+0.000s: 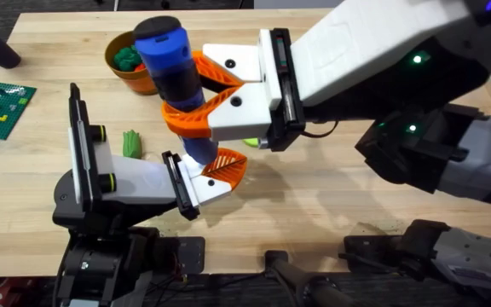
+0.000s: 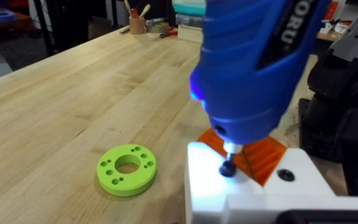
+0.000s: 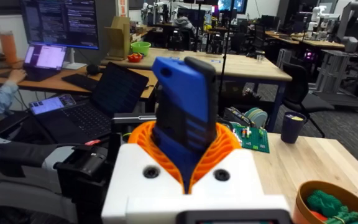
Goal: Pick up the gripper from the table and insert it into the empty holder that is missing its gripper. Then pick up a screw, insert it into the mounting hole, and use the screwdriver to tighten it. Finally, clean up the table by picking up the vegetable and placing it into the bucket.
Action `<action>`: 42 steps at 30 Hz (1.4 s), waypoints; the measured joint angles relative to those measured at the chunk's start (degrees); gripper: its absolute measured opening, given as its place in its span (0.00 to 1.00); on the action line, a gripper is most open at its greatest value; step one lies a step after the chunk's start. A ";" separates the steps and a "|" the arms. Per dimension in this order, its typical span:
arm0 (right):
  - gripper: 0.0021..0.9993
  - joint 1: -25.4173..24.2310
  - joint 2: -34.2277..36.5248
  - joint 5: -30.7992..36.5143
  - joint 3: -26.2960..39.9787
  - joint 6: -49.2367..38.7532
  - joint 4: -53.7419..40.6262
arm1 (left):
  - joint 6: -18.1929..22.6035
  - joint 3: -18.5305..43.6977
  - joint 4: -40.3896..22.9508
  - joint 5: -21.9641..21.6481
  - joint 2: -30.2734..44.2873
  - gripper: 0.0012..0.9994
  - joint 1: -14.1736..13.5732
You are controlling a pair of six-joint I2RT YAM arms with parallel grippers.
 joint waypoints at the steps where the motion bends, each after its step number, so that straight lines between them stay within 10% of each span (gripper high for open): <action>1: 0.03 0.00 0.00 0.00 0.00 0.00 -0.10 | -0.09 0.00 0.03 -0.02 0.00 0.01 0.00; 42: 0.03 0.02 0.37 0.22 -0.35 1.94 4.53 | -0.10 0.00 0.13 -0.02 0.00 0.01 0.00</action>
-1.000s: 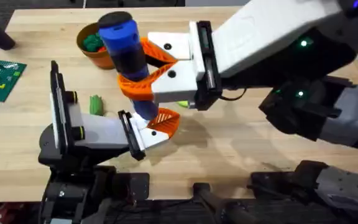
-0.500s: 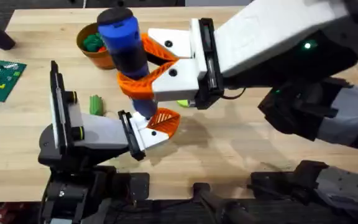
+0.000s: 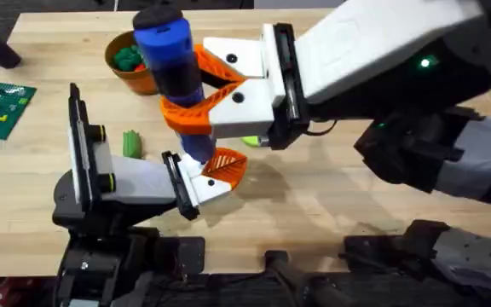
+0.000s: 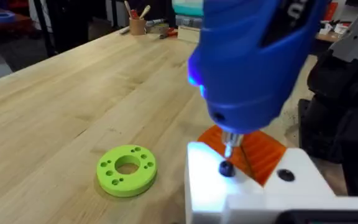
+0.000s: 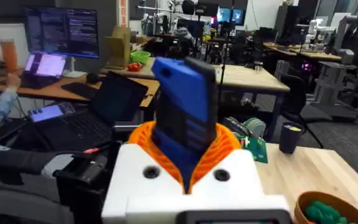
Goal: Pick up the gripper from the table and insert it into the empty holder that is missing its gripper. Then pick up a screw, insert it into the mounting hole, and use the screwdriver to tighten it. Finally, clean up the table by picking up the vegetable and placing it into the bucket.
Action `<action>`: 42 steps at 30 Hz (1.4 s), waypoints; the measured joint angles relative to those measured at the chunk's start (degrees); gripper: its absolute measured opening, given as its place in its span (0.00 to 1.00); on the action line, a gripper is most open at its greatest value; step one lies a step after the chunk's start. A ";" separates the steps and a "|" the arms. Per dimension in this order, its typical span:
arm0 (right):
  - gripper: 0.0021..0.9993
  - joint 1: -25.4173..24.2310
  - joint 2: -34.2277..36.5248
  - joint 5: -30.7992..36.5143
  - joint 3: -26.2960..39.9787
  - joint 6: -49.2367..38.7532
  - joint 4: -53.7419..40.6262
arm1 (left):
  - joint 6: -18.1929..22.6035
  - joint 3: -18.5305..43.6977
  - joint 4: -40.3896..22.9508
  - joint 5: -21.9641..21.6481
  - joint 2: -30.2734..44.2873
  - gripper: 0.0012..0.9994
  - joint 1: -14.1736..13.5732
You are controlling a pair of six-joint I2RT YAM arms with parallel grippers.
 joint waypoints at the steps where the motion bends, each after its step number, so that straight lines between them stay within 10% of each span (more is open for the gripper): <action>1: 0.03 0.00 0.00 0.00 0.00 0.03 0.00 | 0.00 0.00 0.00 0.00 0.00 0.01 0.00; 42: 0.03 1.97 0.00 3.02 0.00 -0.53 -0.68 | 0.00 0.00 0.00 0.00 -0.01 0.01 0.00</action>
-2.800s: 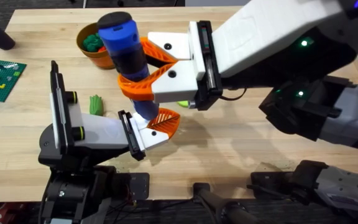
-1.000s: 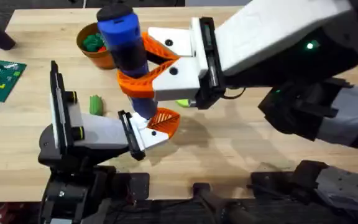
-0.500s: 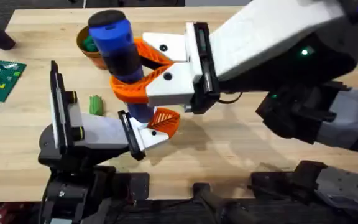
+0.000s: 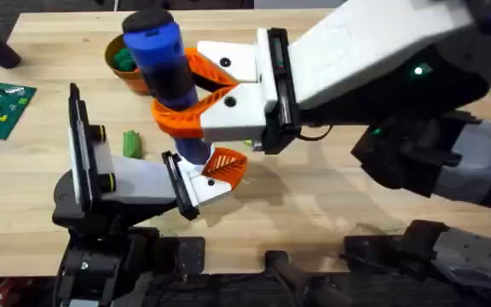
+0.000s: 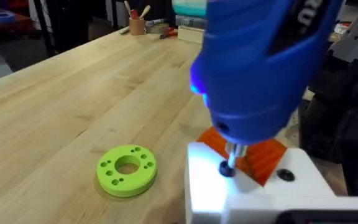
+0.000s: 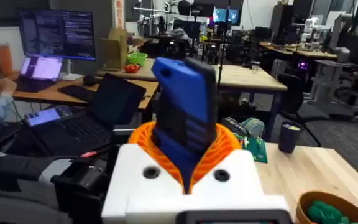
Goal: Pick up the gripper from the table and insert it into the empty holder that is missing its gripper. Then pick up a screw, insert it into the mounting hole, and use the screwdriver to tighten it. Finally, clean up the table by picking up the vegetable and placing it into the bucket.
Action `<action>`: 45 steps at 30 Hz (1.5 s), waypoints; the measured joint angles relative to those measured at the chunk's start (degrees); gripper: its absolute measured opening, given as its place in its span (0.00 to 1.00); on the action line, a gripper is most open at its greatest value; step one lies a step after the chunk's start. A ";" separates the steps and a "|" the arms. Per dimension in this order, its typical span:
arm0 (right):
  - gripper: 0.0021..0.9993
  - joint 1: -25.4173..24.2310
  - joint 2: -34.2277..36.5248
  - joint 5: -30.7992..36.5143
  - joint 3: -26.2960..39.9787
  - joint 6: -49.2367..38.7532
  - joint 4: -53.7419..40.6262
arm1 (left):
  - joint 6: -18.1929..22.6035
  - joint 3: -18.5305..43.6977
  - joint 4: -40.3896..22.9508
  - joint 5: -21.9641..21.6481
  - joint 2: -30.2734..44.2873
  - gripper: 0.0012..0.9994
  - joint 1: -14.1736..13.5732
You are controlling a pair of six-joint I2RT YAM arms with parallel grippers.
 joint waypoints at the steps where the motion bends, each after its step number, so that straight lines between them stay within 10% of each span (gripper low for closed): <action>1: 0.03 0.00 0.00 0.00 0.00 -0.10 0.00 | -0.01 0.00 0.00 0.00 0.01 0.01 0.00; 45: 0.03 -0.17 0.02 0.02 0.00 -1.98 -2.32 | -0.02 0.00 0.00 0.00 0.01 0.01 0.00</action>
